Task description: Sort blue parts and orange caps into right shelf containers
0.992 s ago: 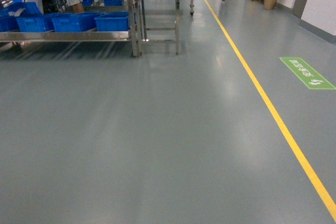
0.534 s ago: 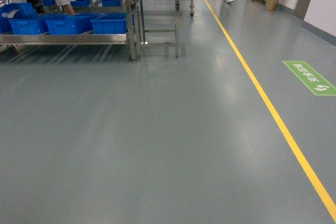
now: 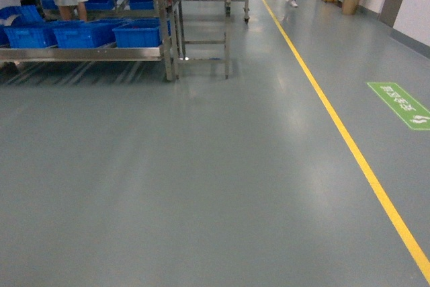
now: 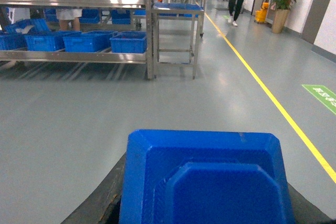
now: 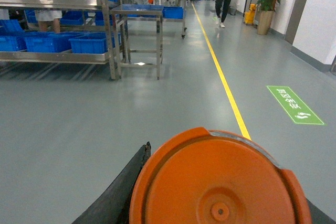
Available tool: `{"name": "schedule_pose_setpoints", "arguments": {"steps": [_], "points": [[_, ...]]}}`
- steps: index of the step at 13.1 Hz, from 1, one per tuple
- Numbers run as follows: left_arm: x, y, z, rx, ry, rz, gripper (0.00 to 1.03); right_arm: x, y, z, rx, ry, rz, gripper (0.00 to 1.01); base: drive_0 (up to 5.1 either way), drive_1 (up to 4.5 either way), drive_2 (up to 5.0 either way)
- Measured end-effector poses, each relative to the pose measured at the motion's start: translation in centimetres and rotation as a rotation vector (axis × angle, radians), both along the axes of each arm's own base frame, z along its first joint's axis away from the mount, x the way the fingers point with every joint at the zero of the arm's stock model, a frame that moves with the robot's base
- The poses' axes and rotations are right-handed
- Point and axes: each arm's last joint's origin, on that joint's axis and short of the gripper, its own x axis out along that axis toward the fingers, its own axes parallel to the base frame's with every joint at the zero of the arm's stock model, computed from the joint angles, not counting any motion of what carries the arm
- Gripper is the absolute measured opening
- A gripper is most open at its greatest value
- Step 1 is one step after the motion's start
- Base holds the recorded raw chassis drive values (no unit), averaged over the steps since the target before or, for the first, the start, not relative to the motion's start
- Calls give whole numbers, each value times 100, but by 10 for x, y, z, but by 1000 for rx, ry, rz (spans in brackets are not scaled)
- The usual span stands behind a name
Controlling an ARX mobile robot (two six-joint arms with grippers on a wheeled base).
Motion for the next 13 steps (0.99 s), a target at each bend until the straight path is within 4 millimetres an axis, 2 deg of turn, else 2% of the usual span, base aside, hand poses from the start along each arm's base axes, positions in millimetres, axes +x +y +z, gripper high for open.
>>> {"name": "schedule_pose_setpoints", "arguments": {"steps": [13], "points": [[0,0,0,0,0,0,44,0,0,0,0,1,0,45,18,435,-398]]}}
